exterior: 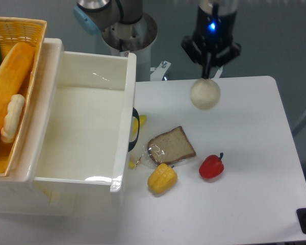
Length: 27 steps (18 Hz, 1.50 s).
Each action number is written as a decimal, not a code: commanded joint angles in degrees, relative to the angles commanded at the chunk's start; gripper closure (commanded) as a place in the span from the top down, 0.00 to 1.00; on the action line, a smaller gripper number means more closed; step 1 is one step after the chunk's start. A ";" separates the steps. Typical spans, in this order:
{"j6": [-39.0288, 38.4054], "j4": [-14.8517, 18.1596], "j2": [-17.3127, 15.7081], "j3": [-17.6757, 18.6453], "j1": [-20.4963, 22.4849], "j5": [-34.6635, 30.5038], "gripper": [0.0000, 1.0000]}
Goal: Place the pear in the upper white drawer
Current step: 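Carry the pear over the open white drawer and lower it inside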
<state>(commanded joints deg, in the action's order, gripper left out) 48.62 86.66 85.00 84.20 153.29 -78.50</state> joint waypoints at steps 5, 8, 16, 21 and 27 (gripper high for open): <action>-9.76 -0.26 -3.00 0.17 -5.00 2.29 0.00; -13.81 -0.35 -3.09 0.18 -7.64 5.10 0.00; -15.84 -0.61 0.59 1.84 -15.55 9.50 0.00; -15.84 -0.62 4.64 1.85 -19.16 9.50 0.00; -15.75 -0.62 8.86 1.85 -20.66 9.15 0.00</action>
<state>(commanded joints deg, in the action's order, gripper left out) 32.87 86.04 93.86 86.04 132.63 -69.35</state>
